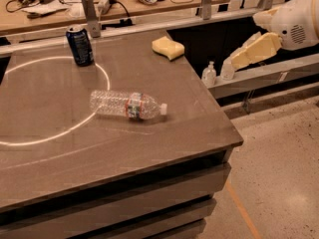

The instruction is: Move sponge near pepsi can

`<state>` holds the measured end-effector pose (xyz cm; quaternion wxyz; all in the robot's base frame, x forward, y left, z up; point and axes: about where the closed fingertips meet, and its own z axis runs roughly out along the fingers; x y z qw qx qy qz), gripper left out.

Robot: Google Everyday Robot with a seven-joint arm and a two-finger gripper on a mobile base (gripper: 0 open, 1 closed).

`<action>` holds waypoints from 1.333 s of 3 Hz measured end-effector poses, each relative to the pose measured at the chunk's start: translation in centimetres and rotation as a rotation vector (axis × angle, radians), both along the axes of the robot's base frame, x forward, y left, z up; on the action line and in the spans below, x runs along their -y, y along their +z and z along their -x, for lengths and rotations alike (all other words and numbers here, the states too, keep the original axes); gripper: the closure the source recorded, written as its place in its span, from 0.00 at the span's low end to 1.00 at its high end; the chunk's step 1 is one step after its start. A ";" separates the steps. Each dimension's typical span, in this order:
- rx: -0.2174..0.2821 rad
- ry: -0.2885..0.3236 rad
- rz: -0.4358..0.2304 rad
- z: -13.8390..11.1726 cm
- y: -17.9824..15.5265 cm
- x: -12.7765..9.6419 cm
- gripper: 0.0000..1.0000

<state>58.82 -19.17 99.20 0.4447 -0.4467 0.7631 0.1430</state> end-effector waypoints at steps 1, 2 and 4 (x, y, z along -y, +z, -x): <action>0.005 -0.004 -0.011 -0.5 0.1 0.0 0.00; 0.011 -0.047 -0.039 -0.7 -0.7 0.0 0.00; 0.045 -0.014 -0.070 -6.3 -4.4 -1.1 0.00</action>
Offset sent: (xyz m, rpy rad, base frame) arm 0.0098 -0.0065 -0.0170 0.0760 -0.0204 -0.1128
